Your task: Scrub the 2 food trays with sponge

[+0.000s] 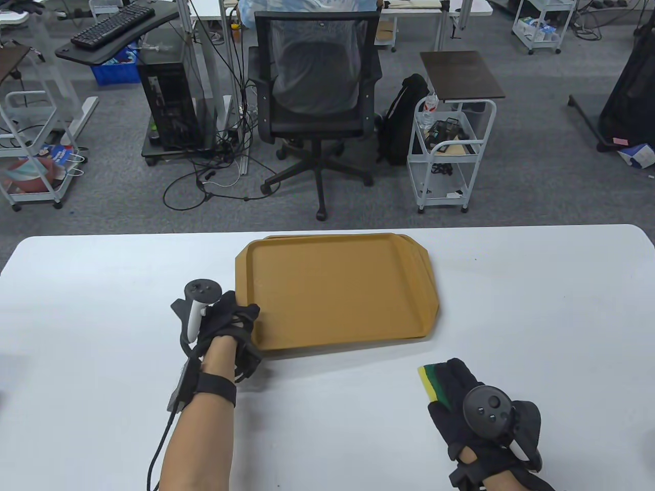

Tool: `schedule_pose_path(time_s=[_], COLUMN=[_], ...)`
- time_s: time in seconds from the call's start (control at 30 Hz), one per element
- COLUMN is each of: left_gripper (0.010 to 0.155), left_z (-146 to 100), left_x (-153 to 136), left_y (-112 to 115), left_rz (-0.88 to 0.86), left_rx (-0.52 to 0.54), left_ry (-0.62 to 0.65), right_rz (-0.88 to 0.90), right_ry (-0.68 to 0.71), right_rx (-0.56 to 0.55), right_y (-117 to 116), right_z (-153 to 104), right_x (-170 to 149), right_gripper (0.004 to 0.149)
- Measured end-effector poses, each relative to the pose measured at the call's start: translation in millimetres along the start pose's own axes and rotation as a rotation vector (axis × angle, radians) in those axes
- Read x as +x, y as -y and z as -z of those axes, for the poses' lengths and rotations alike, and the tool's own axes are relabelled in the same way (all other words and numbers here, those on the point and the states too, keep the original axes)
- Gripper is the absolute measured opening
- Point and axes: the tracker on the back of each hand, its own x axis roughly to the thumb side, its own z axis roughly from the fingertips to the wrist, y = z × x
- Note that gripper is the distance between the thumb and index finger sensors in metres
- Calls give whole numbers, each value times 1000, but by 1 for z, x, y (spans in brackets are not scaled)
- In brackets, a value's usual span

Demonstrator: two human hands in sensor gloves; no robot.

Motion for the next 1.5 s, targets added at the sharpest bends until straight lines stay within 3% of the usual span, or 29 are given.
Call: schedule_pose_path(time_s=[0.1, 0.23, 0.37, 0.6, 0.8, 0.97, 1.23, 1.37, 1.5], left_gripper=[76, 74, 70, 80, 74, 83, 94, 94, 95], left_z=[7, 13, 14, -3, -45, -102, -174, -193, -195], left_x=[4, 8, 6, 8, 3, -7, -31, -44, -52], left_y=[3, 4, 11, 13, 10, 14, 26, 29, 28], left_rz=[-130, 36, -30, 80, 158, 330, 500, 503, 481], left_rx=[-29, 29, 44, 160, 155, 168, 161, 177, 192], left_ry=[-17, -54, -55, 24, 148, 287, 396, 407, 419], right_rz=[-6, -14, 6, -4, 4, -22, -67, -113, -146], right_ry=[-2, -9, -28, -11, -20, 3, 51, 68, 66], right_rx=[5, 15, 9, -1, -7, 2, 39, 85, 125], right_y=[-2, -5, -2, -1, 0, -3, -17, -34, -51], right_z=[1, 3, 3, 3, 6, 7, 8, 11, 14], right_x=[-1, -2, -7, -4, -8, -5, 5, 11, 11], right_gripper=[67, 68, 67, 68, 67, 67, 64, 58, 56])
